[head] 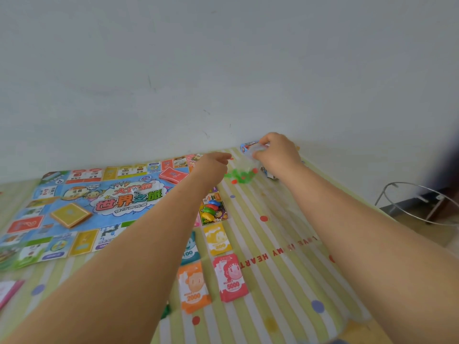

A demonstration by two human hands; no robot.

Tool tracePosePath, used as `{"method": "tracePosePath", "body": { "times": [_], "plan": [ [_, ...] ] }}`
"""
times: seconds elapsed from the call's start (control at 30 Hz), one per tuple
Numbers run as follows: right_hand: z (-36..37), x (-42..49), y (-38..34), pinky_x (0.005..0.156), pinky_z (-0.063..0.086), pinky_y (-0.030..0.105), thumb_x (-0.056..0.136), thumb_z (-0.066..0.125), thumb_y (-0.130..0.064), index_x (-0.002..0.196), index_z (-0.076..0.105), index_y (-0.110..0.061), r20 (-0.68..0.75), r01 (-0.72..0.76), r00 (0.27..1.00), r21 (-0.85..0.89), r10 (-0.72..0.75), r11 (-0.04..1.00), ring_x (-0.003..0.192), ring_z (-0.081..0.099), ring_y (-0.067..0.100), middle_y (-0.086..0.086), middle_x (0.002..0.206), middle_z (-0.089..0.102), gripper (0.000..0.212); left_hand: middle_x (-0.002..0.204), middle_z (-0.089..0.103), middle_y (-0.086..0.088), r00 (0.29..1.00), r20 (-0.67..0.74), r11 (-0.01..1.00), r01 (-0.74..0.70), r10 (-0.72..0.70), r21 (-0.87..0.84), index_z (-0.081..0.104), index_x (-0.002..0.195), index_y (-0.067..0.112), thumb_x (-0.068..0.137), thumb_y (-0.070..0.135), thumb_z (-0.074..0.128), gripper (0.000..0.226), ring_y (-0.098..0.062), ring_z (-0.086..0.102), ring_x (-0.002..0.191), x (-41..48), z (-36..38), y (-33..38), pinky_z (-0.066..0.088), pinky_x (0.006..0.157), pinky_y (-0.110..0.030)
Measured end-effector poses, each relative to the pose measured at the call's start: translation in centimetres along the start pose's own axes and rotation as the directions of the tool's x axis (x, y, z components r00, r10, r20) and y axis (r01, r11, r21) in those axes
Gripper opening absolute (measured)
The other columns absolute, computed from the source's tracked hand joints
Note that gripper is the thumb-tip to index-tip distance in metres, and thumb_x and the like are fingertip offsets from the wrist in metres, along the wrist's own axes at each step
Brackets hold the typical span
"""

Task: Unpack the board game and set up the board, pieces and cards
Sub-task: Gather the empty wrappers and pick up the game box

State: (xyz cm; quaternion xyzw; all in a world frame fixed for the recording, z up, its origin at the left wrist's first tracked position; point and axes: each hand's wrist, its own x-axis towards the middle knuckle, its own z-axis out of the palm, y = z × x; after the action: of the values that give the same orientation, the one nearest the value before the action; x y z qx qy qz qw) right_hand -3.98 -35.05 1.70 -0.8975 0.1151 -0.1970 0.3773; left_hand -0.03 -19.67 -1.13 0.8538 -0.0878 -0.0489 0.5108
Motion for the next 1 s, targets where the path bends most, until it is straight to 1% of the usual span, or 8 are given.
{"method": "tracePosePath", "body": {
  "times": [0.1,0.23,0.3,0.4,0.53,0.67,0.87,1.0],
  "plan": [
    [0.3,0.4,-0.2,0.078,0.044,0.030,0.088,0.055,-0.016,0.110,0.062,-0.011,0.018,0.015,1.000,-0.030,-0.014,0.999,0.096,0.057,0.022,0.003,0.106,0.061,0.024,0.136,0.054,-0.003,0.999,0.051,1.000,-0.019,0.018,0.023,0.051,0.137,0.018,0.093,-0.004,0.040,0.051,-0.019,0.054,0.112,0.1,0.1,-0.1,0.047,0.086,-0.027],
    [0.4,0.7,-0.2,0.070,0.040,0.027,0.088,0.057,-0.016,0.110,0.062,-0.012,0.046,0.032,0.998,-0.036,-0.030,0.999,0.088,0.055,0.021,0.002,0.101,0.058,0.024,0.141,0.050,-0.002,0.996,0.089,0.998,-0.020,0.015,0.051,0.046,0.141,0.019,0.095,-0.003,0.039,0.052,-0.013,0.053,0.093,0.2,0.4,-0.2,0.043,0.066,-0.015],
    [0.5,0.9,-0.2,0.071,0.040,0.027,0.087,0.057,-0.017,0.111,0.062,-0.013,0.042,0.036,0.999,-0.028,-0.035,0.999,0.092,0.057,0.022,0.001,0.102,0.058,0.024,0.142,0.049,-0.002,0.995,0.094,0.999,-0.025,0.021,0.044,0.046,0.141,0.019,0.094,-0.004,0.038,0.053,-0.008,0.053,0.082,0.3,0.5,-0.3,0.040,0.063,-0.013],
    [0.5,1.0,-0.3,0.073,0.040,0.026,0.089,0.058,-0.019,0.116,0.060,-0.014,0.026,0.058,0.998,-0.009,-0.058,0.998,0.097,0.057,0.020,-0.003,0.102,0.051,0.028,0.142,0.049,-0.002,0.996,0.090,0.999,-0.023,0.020,0.030,0.045,0.141,0.019,0.094,-0.004,0.038,0.053,-0.013,0.053,0.094,0.4,0.5,-0.4,0.043,0.066,-0.016],
    [0.4,1.3,-0.8,0.058,0.038,0.024,0.090,0.060,-0.021,0.120,0.055,-0.017,0.009,0.086,0.996,-0.007,-0.086,0.996,0.074,0.054,0.013,-0.004,0.100,0.049,0.031,0.142,0.049,-0.003,0.997,0.077,1.000,-0.018,0.017,0.012,0.045,0.141,0.017,0.094,-0.005,0.039,0.053,-0.016,0.052,0.109,0.4,0.6,-0.4,0.044,0.074,-0.020],
    [0.4,1.9,-1.2,0.071,0.036,0.024,0.088,0.062,-0.018,0.115,0.061,-0.015,0.008,0.127,0.992,-0.067,-0.126,0.990,0.090,0.054,0.018,-0.005,0.097,0.050,0.028,0.143,0.049,-0.002,0.997,0.078,1.000,-0.005,0.004,0.013,0.045,0.142,0.017,0.095,-0.004,0.038,0.052,-0.017,0.053,0.109,0.1,0.5,-0.2,0.039,0.065,-0.010],
    [0.6,2.2,-1.7,0.079,0.042,0.026,0.087,0.064,-0.017,0.119,0.063,-0.015,0.093,0.162,0.984,-0.128,-0.150,0.979,0.099,0.058,0.021,0.001,0.109,0.058,0.032,0.143,0.048,0.001,0.997,0.070,1.000,0.007,-0.008,0.017,0.044,0.142,0.019,0.097,-0.001,0.037,0.050,-0.014,0.052,0.096,-0.4,0.3,-0.5,0.039,0.059,-0.011],
    [0.6,2.5,-2.0,0.080,0.042,0.025,0.087,0.063,-0.017,0.120,0.062,-0.015,0.049,0.174,0.984,-0.110,-0.169,0.979,0.101,0.059,0.022,0.003,0.115,0.061,0.033,0.143,0.048,-0.002,0.998,0.063,0.999,0.004,-0.006,0.035,0.043,0.143,0.017,0.097,-0.001,0.037,0.049,-0.020,0.054,0.108,-0.7,0.1,-0.5,0.042,0.060,-0.014]
  ]
}}
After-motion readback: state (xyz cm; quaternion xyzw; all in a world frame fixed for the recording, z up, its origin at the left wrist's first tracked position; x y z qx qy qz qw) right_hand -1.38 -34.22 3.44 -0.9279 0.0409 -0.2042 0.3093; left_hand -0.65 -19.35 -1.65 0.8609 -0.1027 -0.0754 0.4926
